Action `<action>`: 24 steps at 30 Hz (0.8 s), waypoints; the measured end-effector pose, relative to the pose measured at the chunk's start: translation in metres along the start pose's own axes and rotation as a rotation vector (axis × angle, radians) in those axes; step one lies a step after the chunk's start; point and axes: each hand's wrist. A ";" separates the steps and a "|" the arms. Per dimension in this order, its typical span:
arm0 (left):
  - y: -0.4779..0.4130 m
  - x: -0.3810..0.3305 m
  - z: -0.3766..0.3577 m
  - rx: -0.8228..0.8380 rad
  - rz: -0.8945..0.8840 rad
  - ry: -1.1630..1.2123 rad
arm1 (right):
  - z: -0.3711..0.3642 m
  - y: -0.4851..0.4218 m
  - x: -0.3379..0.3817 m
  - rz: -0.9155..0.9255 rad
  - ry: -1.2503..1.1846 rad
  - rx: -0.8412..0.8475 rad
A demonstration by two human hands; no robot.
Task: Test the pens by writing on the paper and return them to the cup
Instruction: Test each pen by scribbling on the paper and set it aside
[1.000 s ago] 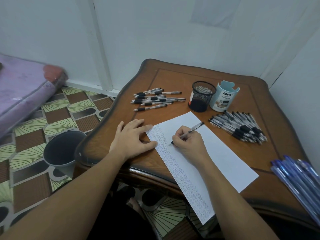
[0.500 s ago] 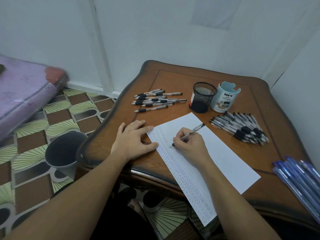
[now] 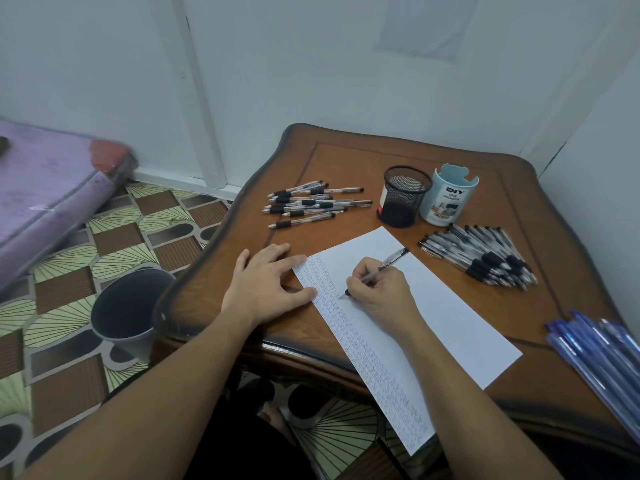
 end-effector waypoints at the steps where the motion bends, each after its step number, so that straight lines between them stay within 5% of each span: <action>1: 0.000 0.000 0.000 0.001 0.000 0.000 | 0.000 0.000 0.000 0.002 -0.001 -0.001; 13: 0.000 0.000 0.001 0.003 0.000 0.002 | 0.000 -0.002 -0.001 0.000 0.002 -0.035; 17: 0.001 0.001 0.000 -0.003 -0.003 0.015 | 0.008 -0.009 -0.003 -0.132 -0.312 -0.207; 24: 0.001 0.000 -0.001 -0.010 0.003 0.035 | 0.011 -0.015 -0.005 -0.135 -0.434 -0.181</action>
Point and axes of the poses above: each hand's wrist, its own y-axis away from the middle knuckle, its own z-axis out of the back of the hand, x = y × z, and after that the axes turned 3 degrees about z, right-handed
